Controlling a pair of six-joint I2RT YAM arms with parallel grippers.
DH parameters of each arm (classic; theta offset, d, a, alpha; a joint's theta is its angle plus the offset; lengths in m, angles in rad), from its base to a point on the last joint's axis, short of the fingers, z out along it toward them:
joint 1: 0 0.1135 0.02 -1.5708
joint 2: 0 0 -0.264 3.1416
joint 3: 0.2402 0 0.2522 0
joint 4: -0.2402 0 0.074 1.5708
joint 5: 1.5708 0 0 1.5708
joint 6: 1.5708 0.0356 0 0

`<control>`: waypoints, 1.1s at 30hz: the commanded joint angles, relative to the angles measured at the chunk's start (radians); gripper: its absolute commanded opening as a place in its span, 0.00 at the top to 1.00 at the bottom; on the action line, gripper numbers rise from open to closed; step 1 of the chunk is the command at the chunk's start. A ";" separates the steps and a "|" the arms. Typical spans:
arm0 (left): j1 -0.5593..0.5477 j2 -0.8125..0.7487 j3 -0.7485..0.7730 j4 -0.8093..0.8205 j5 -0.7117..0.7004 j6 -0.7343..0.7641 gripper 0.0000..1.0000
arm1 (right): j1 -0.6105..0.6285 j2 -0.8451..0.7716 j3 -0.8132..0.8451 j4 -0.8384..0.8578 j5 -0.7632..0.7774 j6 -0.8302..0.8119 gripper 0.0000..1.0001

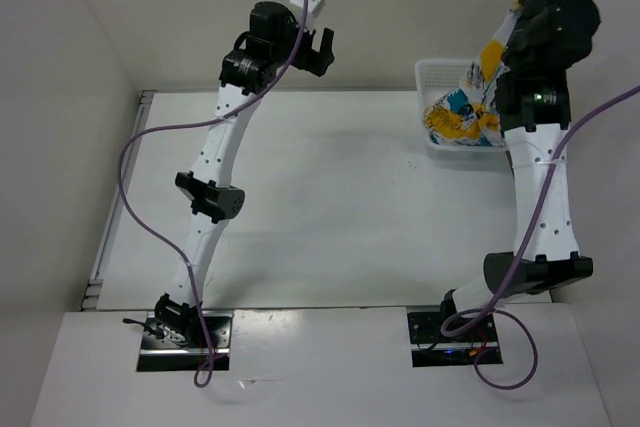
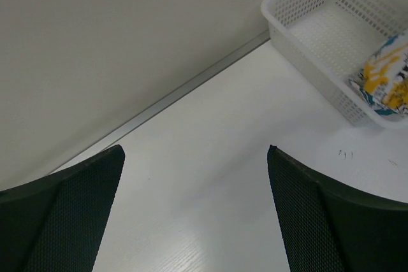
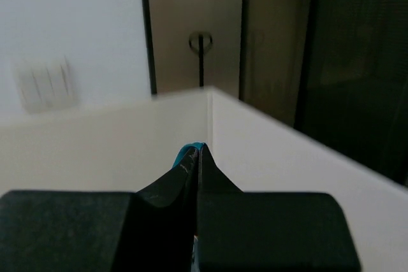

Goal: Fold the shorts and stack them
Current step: Grab the shorts from the pile, then move the shorts to the center of the board

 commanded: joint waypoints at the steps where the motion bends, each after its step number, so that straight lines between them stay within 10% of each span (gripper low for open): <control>1: -0.004 -0.139 0.018 0.018 0.017 0.003 0.01 | 0.045 0.012 0.223 0.073 -0.012 -0.036 1.00; 8: 0.008 -0.292 0.018 -0.014 0.037 0.003 0.01 | 0.132 0.186 0.702 -0.258 -0.277 0.202 1.00; 16: 0.028 -0.423 0.018 -0.117 -0.014 0.003 0.01 | 0.143 0.304 0.759 -0.291 -0.802 0.551 1.00; 21: 0.028 -0.432 0.018 -0.204 -0.123 0.003 0.01 | 0.508 0.367 0.686 -0.386 -0.654 0.317 1.00; 27: 0.088 -0.432 0.018 -0.249 -0.210 0.003 0.01 | 0.587 0.489 0.653 -0.458 -0.521 0.428 0.99; 33: 0.192 -0.401 0.018 -0.249 -0.223 0.003 0.01 | 0.587 0.370 0.284 -0.388 -0.554 0.438 0.23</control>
